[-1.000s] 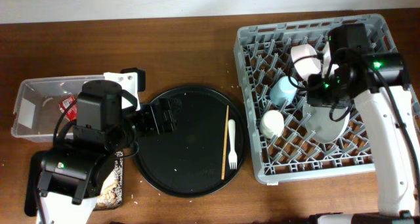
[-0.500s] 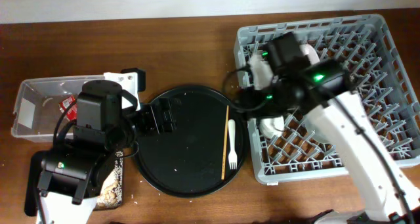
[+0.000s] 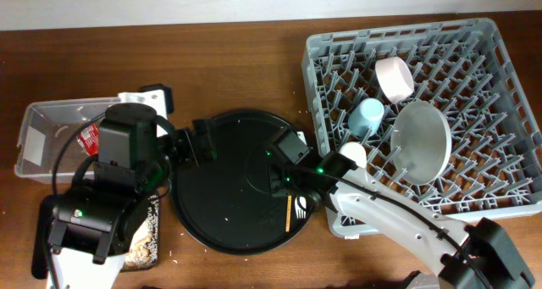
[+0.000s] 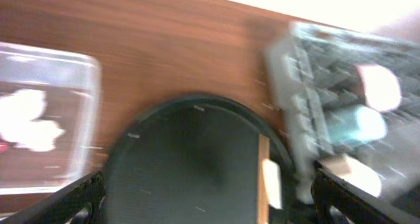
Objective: Sort waste into correct bins and load items into the dishwasher rack
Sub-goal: 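Reach the right gripper to the round tray and grasp the wooden chopstick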
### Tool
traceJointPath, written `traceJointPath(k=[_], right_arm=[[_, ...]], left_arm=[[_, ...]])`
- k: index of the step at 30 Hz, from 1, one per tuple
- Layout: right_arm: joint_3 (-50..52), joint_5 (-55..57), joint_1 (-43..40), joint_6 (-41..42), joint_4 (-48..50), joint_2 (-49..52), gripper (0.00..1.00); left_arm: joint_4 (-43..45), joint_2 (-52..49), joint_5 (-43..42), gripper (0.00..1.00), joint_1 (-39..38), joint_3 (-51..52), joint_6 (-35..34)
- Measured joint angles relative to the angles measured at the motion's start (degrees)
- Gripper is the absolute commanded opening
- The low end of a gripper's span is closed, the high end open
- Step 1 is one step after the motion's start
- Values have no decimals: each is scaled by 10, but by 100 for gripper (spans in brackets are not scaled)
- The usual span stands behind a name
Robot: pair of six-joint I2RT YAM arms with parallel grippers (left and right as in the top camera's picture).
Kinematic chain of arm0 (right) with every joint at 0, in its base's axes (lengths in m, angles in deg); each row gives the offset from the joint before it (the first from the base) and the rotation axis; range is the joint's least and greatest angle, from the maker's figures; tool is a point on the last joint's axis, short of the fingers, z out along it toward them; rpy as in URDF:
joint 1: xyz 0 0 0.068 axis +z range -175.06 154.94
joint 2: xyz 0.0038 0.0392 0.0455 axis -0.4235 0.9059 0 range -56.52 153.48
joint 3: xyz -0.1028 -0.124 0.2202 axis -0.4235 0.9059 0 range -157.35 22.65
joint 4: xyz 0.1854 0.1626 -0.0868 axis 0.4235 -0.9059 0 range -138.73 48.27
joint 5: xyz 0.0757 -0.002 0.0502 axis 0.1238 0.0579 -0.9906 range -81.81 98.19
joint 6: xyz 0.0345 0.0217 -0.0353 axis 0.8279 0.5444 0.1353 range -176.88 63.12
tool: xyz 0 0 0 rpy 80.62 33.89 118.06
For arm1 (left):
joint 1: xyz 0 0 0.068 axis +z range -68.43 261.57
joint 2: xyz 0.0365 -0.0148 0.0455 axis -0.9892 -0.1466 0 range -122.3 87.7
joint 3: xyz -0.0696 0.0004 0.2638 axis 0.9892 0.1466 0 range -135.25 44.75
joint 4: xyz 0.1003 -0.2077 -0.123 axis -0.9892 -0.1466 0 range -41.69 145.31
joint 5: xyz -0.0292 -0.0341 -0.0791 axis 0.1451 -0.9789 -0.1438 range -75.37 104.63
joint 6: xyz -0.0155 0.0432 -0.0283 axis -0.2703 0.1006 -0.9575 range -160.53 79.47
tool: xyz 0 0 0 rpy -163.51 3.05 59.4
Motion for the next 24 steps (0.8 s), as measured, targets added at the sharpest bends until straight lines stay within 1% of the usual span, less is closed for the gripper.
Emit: traceJointPath(k=[1,2,3,6,10,11,12,17,19,20,21,22,23,24], right_arm=[[1,10,0,4,1,3,34],[3,23,0,10,4,15,34],[4,28,0,12,4,22,34],[6,41,0,37,11,72,34],[7,45,0,52,16,112,33],[7,45,0,54,16,114,33],[7,45,0,56,17,114,29],[7,45,0,65,24,118,28],[8,45,0,69,31,134,28],[7,47,0,69,31,138,26],[7,49,0,69,33,138,22],[7,52,0,69,34,139,17],[7,56,0,69,34,139,9],[7,58,0,71,33,140,9]], left_arm=[[0,0,23,99,0,0,0],[0,0,72,99,0,0,0],[-1,0,96,99,1,0,0],[-11,0,134,99,1,0,0],[-37,0,147,99,1,0,0],[-39,0,147,99,1,0,0],[-39,0,147,99,1,0,0],[-39,0,151,99,0,0,0],[-39,0,151,99,1,0,0],[-40,0,151,99,0,0,0],[-40,0,151,99,1,0,0],[-40,0,151,99,0,0,0],[-41,0,151,99,0,0,0],[-42,0,151,99,0,0,0]])
